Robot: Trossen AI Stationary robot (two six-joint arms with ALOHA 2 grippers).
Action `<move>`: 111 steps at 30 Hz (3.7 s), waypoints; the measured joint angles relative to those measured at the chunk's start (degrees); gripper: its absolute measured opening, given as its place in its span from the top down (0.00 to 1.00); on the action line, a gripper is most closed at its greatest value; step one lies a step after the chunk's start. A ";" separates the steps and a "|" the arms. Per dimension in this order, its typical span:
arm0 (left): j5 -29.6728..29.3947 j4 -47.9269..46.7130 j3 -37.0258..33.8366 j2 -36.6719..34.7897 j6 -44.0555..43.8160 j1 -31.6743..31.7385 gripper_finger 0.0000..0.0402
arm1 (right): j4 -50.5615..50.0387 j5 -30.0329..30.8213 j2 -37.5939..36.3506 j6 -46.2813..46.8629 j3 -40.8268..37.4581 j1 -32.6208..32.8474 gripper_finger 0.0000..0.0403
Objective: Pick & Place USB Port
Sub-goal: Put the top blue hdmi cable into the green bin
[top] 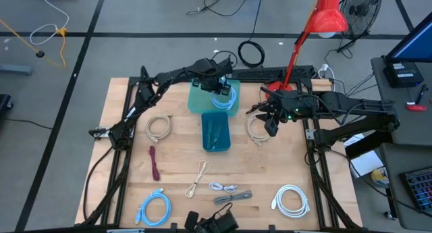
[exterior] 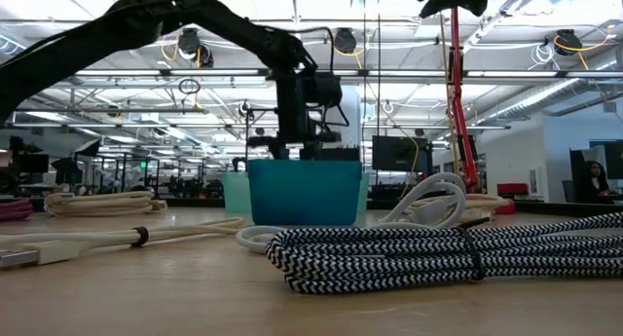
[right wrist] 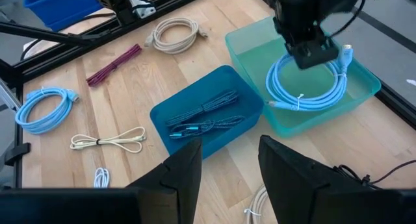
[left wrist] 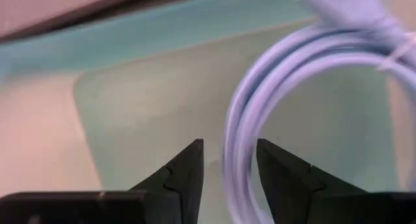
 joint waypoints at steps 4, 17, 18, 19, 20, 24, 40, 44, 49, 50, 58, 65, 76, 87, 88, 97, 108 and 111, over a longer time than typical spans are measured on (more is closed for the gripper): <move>0.71 0.43 0.09 -3.16 0.24 0.12 0.65 | -0.02 -0.01 0.00 -0.56 0.00 0.00 0.65; 13.33 11.49 0.08 -4.26 3.09 -4.78 0.99 | 0.00 0.05 -0.01 -1.58 0.02 -0.02 0.65; 13.42 12.26 0.04 -4.13 2.92 -5.09 0.99 | -0.02 0.04 0.00 -1.58 0.02 -0.02 0.65; 12.88 12.67 0.02 -4.00 2.67 -5.38 0.99 | 0.01 0.04 0.00 -1.58 0.02 -0.02 0.65; 12.21 13.36 0.02 -3.94 2.31 -5.65 0.99 | 0.01 0.04 0.00 -1.58 0.02 -0.02 0.65; 11.53 13.58 0.02 -3.72 2.10 -5.26 1.00 | -0.02 0.04 0.00 -1.58 0.02 -0.02 0.65; 15.15 15.14 -0.02 2.53 2.49 -5.24 1.00 | -0.93 -0.18 -0.02 -0.67 0.02 0.06 0.65; 14.69 15.68 -0.02 2.68 3.10 -5.53 1.00 | -2.40 -0.11 0.00 -0.46 0.02 0.24 0.65; 14.42 17.90 -0.02 2.68 3.21 -5.21 1.00 | -2.09 -0.06 -0.04 0.02 -0.92 0.24 0.65; 14.77 17.76 -0.02 2.54 3.23 -5.07 1.00 | -2.09 -0.15 -0.04 0.20 -1.18 0.24 0.65; 13.86 8.30 0.02 -0.14 7.25 -4.78 1.00 | -1.68 -0.35 -0.09 0.87 -2.47 0.25 0.65; 1.34 -6.38 -0.45 -0.86 8.87 -4.15 1.00 | -1.22 -0.35 -0.66 0.78 -2.49 0.24 0.65; 1.43 -3.93 -9.12 -0.70 7.50 -1.52 1.00 | -1.77 -0.39 -2.10 1.00 -2.49 0.25 0.65; 1.71 3.01 -12.46 -0.66 6.82 -2.63 1.00 | -1.72 -0.09 -2.84 0.82 -2.49 0.26 0.65; 1.56 2.94 -12.46 -0.66 6.86 -2.56 1.00 | -1.74 -0.09 -2.84 0.76 -2.49 0.26 0.65; 1.16 4.11 -12.46 -0.66 7.41 -3.33 1.00 | -1.77 -0.13 -2.84 0.59 -2.49 0.26 0.65; 3.70 8.91 -12.11 -0.75 7.88 -4.56 1.00 | -1.77 -0.23 -2.82 0.39 -2.49 0.24 0.65; 3.33 8.55 -12.11 -0.75 8.03 -4.50 1.00 | -1.97 -0.24 -2.82 0.45 -2.49 0.24 0.65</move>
